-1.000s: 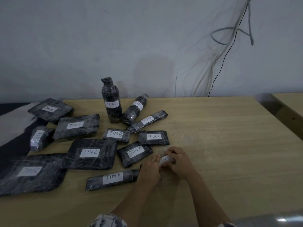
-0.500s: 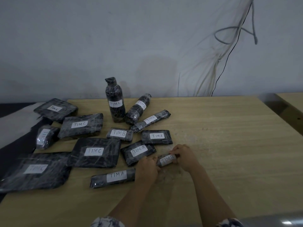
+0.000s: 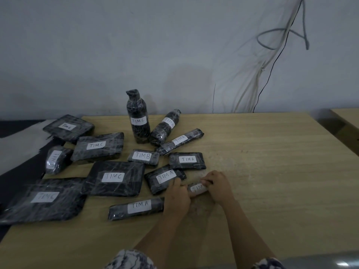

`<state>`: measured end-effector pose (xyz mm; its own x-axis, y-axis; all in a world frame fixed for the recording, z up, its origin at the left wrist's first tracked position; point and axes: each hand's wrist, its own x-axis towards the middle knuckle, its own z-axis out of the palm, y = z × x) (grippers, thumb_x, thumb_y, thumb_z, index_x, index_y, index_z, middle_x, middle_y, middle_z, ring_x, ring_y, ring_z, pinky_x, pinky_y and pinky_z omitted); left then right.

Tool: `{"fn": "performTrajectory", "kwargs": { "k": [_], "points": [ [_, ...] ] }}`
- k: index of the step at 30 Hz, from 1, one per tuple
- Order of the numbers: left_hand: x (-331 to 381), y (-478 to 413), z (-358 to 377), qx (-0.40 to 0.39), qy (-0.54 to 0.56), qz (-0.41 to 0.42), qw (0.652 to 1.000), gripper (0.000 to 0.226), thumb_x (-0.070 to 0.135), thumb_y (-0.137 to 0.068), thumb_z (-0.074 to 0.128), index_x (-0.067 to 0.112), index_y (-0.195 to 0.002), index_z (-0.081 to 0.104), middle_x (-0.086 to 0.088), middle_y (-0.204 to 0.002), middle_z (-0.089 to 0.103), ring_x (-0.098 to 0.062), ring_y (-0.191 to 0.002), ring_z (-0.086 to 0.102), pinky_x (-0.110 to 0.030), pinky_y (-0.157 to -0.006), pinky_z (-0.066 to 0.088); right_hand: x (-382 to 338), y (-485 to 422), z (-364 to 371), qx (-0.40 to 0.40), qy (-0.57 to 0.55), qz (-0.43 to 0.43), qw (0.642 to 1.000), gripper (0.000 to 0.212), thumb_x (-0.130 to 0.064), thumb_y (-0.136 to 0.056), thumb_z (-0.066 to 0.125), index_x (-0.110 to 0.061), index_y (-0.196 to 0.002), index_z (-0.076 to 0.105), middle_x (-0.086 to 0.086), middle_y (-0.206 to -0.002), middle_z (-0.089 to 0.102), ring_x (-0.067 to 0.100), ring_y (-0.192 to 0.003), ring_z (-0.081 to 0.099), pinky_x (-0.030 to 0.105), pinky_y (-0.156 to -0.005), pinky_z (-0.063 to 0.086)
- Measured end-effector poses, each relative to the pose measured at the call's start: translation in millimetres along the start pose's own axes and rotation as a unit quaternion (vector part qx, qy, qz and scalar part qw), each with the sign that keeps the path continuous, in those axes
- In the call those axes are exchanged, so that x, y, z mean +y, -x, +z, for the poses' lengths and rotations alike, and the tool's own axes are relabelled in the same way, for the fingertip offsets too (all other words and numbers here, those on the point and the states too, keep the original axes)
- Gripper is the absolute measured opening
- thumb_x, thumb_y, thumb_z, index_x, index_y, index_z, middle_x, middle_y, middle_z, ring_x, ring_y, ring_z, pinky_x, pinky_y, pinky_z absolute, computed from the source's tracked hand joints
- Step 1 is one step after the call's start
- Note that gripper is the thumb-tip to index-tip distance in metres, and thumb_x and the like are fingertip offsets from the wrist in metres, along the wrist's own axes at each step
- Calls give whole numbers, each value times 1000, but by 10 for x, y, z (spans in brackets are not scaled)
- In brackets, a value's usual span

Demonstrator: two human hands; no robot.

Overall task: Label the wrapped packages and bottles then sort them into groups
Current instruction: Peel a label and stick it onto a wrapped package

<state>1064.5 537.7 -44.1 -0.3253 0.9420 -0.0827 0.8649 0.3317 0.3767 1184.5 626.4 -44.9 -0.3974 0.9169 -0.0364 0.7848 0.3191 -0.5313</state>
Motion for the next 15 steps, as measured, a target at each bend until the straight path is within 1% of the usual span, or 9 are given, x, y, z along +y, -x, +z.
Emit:
{"fn": "performTrajectory", "kwargs": {
  "k": [2, 5, 7, 9, 10, 12, 14, 15],
  "points": [
    [-7, -15, -19, -12, -1, -5, 1000, 35, 26, -96, 46, 3, -120, 57, -9, -126, 42, -23, -117, 38, -32, -97, 38, -17, -6, 4, 7, 11, 5, 1000, 21, -13, -92, 53, -7, -103, 71, 8, -108, 62, 23, -102, 49, 28, -86, 38],
    [-3, -37, -56, -28, 2, -2, 1000, 38, 29, -95, 49, 2, -122, 55, -10, -124, 42, -24, -116, 40, -31, -97, 36, -7, 2, 29, 40, 27, 7, 999, 18, 0, -86, 49, -1, -88, 67, 11, -101, 63, 27, -97, 51, 29, -75, 33],
    [-10, -35, -97, -31, 5, 6, 999, 40, 30, -94, 51, 4, -123, 55, -10, -122, 43, -23, -115, 40, -31, -97, 36, -3, -10, 26, 51, 16, 9, 999, 18, 2, -85, 50, 0, -87, 67, 13, -100, 64, 28, -96, 52, 28, -73, 33],
    [-33, -39, -101, -30, 0, 11, 999, 41, 30, -93, 52, 5, -125, 54, -9, -122, 42, -23, -115, 40, -30, -97, 36, 11, -20, -4, 49, -27, 18, 998, 17, -2, -88, 53, -2, -94, 69, 10, -103, 64, 24, -98, 55, 25, -77, 38],
    [-35, -34, -100, -30, -3, 10, 1000, 41, 30, -93, 53, 5, -125, 53, -9, -122, 41, -23, -115, 40, -30, -97, 36, 27, -8, -38, 41, -52, 16, 998, 17, -7, -89, 57, -4, -100, 69, 7, -105, 64, 20, -99, 56, 21, -79, 38],
    [-25, -24, -83, -27, -8, 8, 1000, 39, 28, -92, 54, 3, -123, 54, -9, -124, 39, -23, -116, 39, -31, -98, 36, 72, 34, -111, -12, -78, -1, 997, 29, -22, -85, 68, -9, -110, 68, -1, -111, 58, 12, -103, 52, 17, -86, 36],
    [-3, -15, -77, -26, -8, 8, 1000, 35, 25, -91, 54, 2, -118, 54, -9, -126, 38, -23, -118, 38, -31, -98, 36, 107, 58, -146, -57, -50, -15, 997, 41, -29, -80, 74, -14, -117, 67, -5, -120, 52, 13, -112, 49, 19, -92, 35],
    [6, -16, -81, -27, -10, 9, 1000, 34, 23, -91, 54, 2, -117, 54, -10, -126, 37, -24, -118, 38, -32, -98, 36, 113, 59, -149, -60, -35, -15, 997, 43, -28, -79, 74, -15, -119, 66, -4, -124, 52, 15, -115, 49, 20, -95, 35]
  ]
}}
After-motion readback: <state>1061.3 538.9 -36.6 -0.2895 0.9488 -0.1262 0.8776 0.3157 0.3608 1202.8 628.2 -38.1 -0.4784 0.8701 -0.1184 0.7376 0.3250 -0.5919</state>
